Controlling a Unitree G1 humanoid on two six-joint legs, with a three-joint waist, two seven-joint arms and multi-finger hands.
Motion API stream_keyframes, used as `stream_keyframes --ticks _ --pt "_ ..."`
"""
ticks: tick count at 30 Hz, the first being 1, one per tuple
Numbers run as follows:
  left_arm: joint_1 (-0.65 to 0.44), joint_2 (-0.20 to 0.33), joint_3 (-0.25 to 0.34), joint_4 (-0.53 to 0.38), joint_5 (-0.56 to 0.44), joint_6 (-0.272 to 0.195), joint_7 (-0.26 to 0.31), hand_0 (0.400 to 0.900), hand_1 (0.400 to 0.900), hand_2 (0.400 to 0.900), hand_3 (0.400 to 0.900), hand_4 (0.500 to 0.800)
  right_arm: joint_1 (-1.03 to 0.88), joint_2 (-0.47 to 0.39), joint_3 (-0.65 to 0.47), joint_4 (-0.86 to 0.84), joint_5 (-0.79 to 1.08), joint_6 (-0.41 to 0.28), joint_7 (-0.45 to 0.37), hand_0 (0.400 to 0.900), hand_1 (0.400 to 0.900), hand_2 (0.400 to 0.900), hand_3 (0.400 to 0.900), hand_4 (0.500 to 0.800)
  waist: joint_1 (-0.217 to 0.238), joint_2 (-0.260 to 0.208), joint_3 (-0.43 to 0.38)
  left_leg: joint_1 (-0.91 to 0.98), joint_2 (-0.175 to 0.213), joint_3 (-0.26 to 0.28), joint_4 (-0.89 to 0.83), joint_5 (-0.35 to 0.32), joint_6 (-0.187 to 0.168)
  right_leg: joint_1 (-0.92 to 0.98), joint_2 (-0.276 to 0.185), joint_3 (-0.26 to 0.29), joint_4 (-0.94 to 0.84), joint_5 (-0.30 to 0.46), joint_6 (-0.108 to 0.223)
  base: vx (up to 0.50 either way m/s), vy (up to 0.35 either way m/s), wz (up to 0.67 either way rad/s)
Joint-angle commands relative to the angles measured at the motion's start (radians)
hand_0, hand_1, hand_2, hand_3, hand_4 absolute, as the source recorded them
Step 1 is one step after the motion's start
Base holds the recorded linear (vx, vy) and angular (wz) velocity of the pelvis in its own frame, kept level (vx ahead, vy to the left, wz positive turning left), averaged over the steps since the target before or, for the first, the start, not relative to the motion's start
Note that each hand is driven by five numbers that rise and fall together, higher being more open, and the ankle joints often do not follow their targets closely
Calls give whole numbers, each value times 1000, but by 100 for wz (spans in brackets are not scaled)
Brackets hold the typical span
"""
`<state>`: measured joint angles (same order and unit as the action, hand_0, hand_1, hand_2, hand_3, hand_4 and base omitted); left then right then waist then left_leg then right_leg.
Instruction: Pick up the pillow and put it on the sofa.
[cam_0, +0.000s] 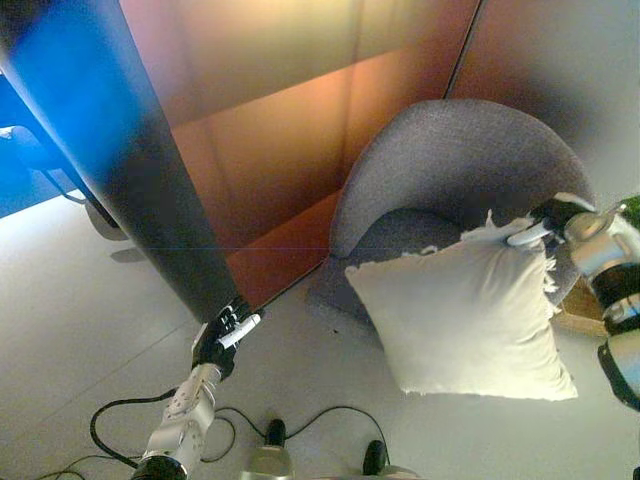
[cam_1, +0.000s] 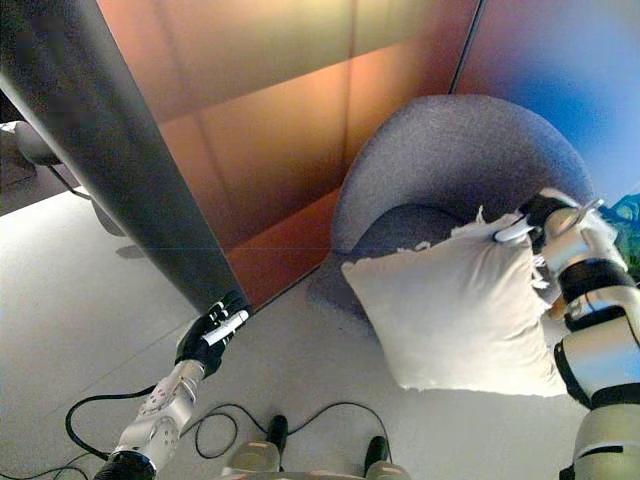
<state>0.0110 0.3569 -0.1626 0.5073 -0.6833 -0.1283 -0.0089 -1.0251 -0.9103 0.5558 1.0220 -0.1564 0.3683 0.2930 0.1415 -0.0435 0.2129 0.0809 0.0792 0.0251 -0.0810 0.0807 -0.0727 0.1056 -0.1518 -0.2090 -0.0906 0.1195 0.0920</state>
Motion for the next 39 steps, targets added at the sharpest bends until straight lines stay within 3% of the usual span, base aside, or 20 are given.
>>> stream_keyframes --ticks 1,8,17,27,36,37,39 --pt "-13 71 -72 -17 -12 -82 -34 900 900 900 900 800 -313 -154 148 38 -25 -47 -71 400 400 400 400 500 45 -86 -185 14 68 -39 0 -20 -43 9 -103 -17 19 29 113 95 -13 8" --pt "21 98 -74 -54 -2 -80 -69 900 900 900 900 800 -331 -149 155 83 -53 -15 -74 400 400 400 400 500 67 -87 -178 -7 69 -57 -6 -15 -47 -2 -96 -28 9 29 110 101 -34 8" --pt "-84 134 -82 -95 -42 -128 -71 900 900 900 900 800 -340 -71 143 78 -7 71 -283 400 400 400 400 500 97 -76 -48 -134 73 -99 -6 1 -50 -114 -74 -24 3 34 102 -191 -92 2" --pt "-128 150 -100 -169 -55 -163 -38 900 900 900 900 800 -392 -53 201 100 46 98 -361 400 400 400 400 500 108 -52 46 -214 78 -106 -6 22 -48 -182 -56 -21 3 42 91 -102 -30 3" --pt "-131 168 -110 -185 -75 -162 -32 900 900 900 900 800 -392 -49 184 142 47 105 -454 400 400 400 400 500 112 -45 54 -218 71 -94 -6 24 -47 -182 -65 -32 5 44 95 2 5 4" --pt "-132 168 -111 -188 -75 -162 -31 900 900 900 900 800 -392 -47 178 145 36 111 -471 900 900 900 900 800 113 -43 55 -219 70 -94 -6 24 -47 -183 -65 -32 5 45 95 -18 3 4" --pt "-131 169 -116 -186 -78 -169 -34 900 900 900 900 800 -390 -50 172 154 31 112 -488 900 900 900 900 800 113 -40 57 -219 69 -93 -6 24 -46 -184 -66 -34 4 46 96 0 0 0"
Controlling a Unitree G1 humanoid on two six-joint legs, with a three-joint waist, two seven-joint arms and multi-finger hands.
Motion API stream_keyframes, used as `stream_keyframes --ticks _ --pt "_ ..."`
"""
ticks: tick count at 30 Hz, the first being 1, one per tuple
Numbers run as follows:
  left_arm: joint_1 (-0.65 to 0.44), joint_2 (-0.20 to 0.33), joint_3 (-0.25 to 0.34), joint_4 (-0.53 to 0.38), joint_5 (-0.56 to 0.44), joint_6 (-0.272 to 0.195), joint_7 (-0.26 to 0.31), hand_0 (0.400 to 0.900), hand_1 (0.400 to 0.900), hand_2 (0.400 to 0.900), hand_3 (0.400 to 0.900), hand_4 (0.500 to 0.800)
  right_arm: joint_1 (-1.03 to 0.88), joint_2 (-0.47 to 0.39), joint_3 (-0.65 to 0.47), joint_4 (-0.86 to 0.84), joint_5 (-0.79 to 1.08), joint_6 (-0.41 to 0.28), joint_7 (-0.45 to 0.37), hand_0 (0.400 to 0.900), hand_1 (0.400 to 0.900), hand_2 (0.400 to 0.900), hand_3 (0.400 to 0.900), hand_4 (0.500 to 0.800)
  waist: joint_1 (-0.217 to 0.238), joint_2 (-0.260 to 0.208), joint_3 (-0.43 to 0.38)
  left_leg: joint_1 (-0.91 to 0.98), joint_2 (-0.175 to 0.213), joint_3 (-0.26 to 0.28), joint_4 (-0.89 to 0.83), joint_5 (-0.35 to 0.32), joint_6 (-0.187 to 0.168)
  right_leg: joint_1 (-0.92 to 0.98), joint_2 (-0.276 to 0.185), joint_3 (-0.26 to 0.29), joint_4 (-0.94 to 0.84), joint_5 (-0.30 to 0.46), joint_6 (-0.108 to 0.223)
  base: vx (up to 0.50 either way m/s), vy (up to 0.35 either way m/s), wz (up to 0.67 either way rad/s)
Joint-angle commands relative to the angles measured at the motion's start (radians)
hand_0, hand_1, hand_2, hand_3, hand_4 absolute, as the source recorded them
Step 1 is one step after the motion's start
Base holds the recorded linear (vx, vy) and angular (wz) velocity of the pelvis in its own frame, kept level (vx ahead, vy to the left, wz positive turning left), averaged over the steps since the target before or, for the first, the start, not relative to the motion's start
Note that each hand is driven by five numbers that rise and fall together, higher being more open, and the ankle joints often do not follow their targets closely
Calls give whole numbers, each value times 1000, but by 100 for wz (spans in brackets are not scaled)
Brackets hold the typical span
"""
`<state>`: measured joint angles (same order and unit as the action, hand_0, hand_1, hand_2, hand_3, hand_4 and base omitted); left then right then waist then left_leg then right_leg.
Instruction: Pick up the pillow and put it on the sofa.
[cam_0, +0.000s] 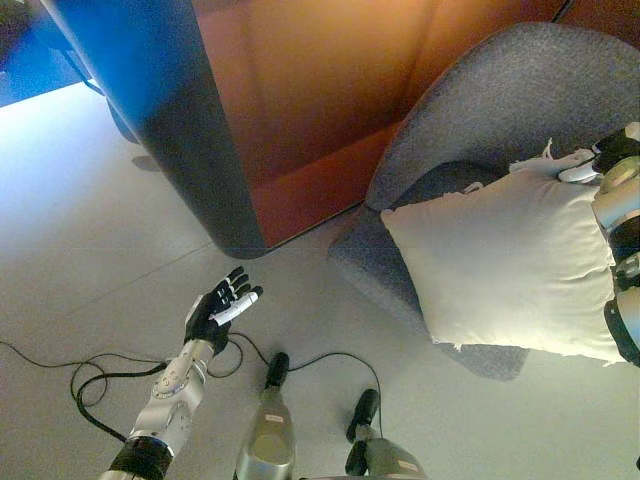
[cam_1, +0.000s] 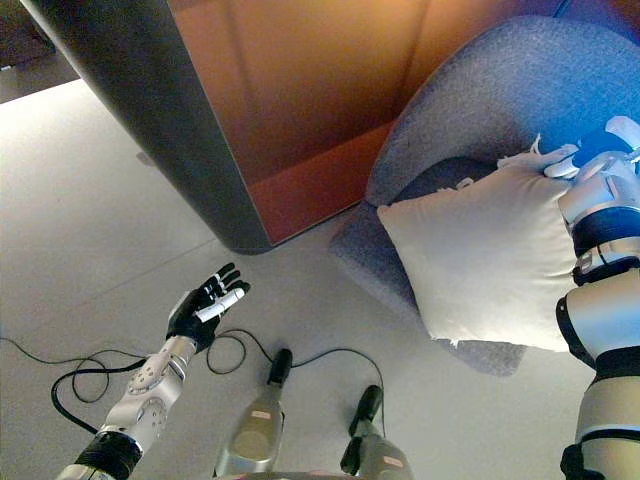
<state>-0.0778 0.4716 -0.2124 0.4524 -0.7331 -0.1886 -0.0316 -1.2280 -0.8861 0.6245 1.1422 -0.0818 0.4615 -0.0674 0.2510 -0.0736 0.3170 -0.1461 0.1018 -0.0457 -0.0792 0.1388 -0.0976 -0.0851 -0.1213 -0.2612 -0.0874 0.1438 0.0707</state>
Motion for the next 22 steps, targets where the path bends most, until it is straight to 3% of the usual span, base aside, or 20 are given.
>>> stream_keyframes --ticks 1,22 --pt "-40 54 -66 -134 -28 -110 -11 900 900 900 900 800 -182 -75 101 34 -47 19 -132 900 900 900 900 800 3 -10 -46 9 47 -22 -8 -35 -21 7 -97 19 1 21 118 0 0 0" --pt "-25 59 -57 -148 -10 -91 -15 900 900 900 900 800 -130 -92 85 29 -87 -6 -103 900 900 900 900 800 -5 -10 -62 45 43 -7 -8 -49 -23 28 -109 22 6 16 123 5 0 0"
